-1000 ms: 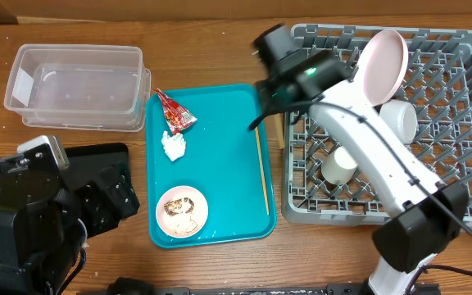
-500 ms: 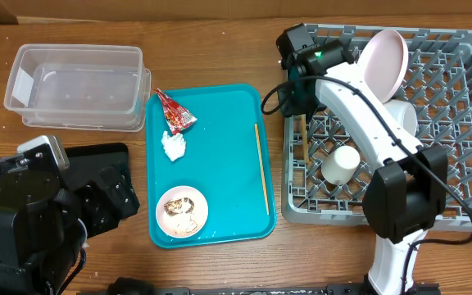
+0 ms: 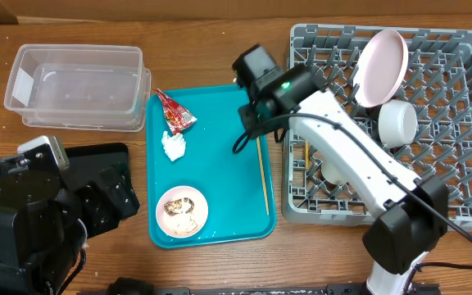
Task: Sort waste into correct bins and load items into the dishwasher
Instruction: 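Grasp the remaining chopstick on the teal tray with the right gripper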
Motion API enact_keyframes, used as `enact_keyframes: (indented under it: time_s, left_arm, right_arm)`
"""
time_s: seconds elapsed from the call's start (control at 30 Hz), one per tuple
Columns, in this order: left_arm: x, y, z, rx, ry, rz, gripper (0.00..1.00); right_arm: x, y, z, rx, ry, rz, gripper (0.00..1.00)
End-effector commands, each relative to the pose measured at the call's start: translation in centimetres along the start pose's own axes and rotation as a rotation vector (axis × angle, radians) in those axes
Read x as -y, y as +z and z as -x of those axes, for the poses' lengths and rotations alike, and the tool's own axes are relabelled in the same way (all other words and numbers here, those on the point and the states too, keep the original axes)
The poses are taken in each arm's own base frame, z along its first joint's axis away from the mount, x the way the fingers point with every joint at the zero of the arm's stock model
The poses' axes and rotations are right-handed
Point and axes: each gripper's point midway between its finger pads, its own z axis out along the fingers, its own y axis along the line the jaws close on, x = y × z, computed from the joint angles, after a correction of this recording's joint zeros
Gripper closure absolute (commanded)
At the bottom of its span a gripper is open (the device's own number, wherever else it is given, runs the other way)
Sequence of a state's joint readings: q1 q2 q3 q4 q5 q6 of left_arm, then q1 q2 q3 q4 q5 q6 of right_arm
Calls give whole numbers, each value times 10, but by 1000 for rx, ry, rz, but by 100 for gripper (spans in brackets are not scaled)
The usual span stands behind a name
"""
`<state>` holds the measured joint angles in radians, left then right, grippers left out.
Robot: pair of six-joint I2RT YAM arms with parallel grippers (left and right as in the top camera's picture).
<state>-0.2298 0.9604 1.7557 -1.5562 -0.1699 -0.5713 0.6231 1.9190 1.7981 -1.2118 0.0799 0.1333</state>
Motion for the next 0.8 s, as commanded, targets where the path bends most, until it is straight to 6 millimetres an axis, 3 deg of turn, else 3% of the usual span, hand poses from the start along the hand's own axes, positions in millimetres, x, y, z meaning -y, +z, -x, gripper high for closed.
enact_keyframes:
  time_s: [0.0,0.1,0.23,0.6,0.77]
  left_arm:
    - [-2,0,3,12,-11,15,0]
    - [-2,0,3,12,-11,15,0]
    - [-2,0,3,11,-11,15,0]
    - [-2,0,3,11,-11,15,0]
    - [-2,0,3,11,-11,15,0]
  right_arm:
    - [-14,45,-33,-110,-43,0,50]
    - [-13,80,-52,-149,-45,-8,51]
    - [-12,105,-64,-172,-20,-15,55]
    - [-10,139,-76,-228,5,-35,54]
    - [-8,143,-79,-240,7,-39,53]
